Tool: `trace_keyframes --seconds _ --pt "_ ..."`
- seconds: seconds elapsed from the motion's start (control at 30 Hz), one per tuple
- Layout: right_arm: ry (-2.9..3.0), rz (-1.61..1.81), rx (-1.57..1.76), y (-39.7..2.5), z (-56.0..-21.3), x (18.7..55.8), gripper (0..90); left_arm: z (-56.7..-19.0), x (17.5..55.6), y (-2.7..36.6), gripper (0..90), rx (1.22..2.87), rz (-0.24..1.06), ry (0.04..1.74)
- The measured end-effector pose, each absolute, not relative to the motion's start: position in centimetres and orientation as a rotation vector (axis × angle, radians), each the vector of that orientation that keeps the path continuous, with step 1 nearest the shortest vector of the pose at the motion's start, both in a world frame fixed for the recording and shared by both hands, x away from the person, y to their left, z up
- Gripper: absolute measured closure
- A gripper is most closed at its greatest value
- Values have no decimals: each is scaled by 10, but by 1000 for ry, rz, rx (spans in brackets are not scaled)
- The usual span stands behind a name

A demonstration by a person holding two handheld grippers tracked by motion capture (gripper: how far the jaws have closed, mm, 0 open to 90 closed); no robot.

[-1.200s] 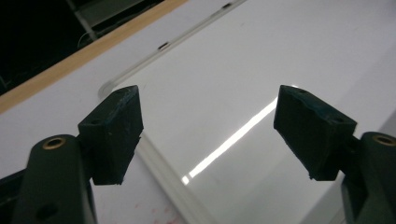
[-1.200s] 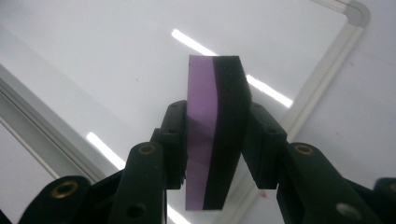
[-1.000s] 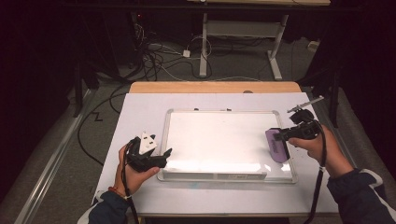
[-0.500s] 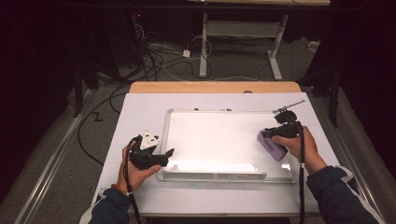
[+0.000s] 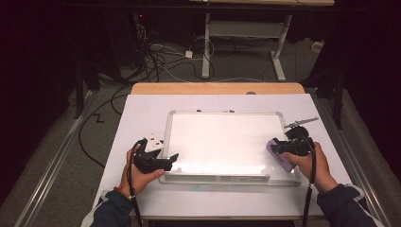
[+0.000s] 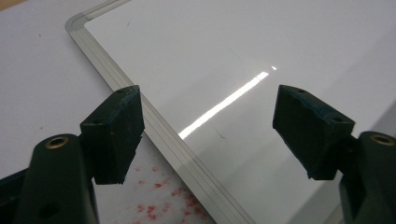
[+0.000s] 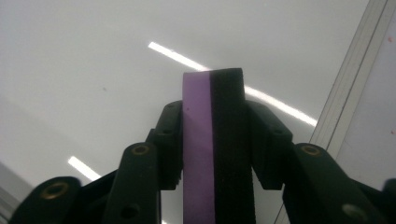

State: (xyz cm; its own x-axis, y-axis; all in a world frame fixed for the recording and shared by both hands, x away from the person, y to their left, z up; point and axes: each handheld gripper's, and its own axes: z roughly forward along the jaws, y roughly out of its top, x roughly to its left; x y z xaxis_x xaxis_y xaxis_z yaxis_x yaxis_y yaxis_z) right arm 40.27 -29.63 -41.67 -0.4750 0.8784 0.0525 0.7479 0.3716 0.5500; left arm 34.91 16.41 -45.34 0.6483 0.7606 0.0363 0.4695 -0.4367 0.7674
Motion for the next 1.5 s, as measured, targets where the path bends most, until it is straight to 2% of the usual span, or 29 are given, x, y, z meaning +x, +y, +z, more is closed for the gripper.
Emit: trace_keyframes --seconds 0.1,0.17,0.23,0.33,0.37,0.4,0.87,0.9,0.97,1.07,1.27,1.5 --pt "2389 741 1427 -294 -414 408 442 -452 349 164 237 2106 495 954" --pt "2406 717 1373 -292 -415 417 461 -452 349 164 237 2103 500 955" --pt "2412 662 1345 -290 -419 426 410 -452 349 164 237 2099 501 959" --pt "2413 688 1347 -293 -423 433 460 -453 349 164 236 2101 497 957" --pt "2408 702 1349 -294 -423 433 552 -453 349 164 236 2105 498 958" --pt "2388 716 1348 -295 -423 432 573 -454 349 164 236 2109 499 961" --pt "2274 726 1435 -307 -425 408 591 -459 346 161 236 2151 486 963" --pt "2262 727 1433 -306 -425 408 581 -459 345 161 236 2151 489 961" --pt "2247 717 1433 -304 -425 409 439 -458 344 161 231 2146 501 952" --pt "2186 776 1367 -310 -416 404 392 -457 342 163 217 2134 514 929" --pt "2108 1035 1124 -329 -391 371 318 -453 338 169 182 2113 585 878" --pt "2044 1166 970 -333 -399 336 230 -452 329 171 181 2115 655 793"
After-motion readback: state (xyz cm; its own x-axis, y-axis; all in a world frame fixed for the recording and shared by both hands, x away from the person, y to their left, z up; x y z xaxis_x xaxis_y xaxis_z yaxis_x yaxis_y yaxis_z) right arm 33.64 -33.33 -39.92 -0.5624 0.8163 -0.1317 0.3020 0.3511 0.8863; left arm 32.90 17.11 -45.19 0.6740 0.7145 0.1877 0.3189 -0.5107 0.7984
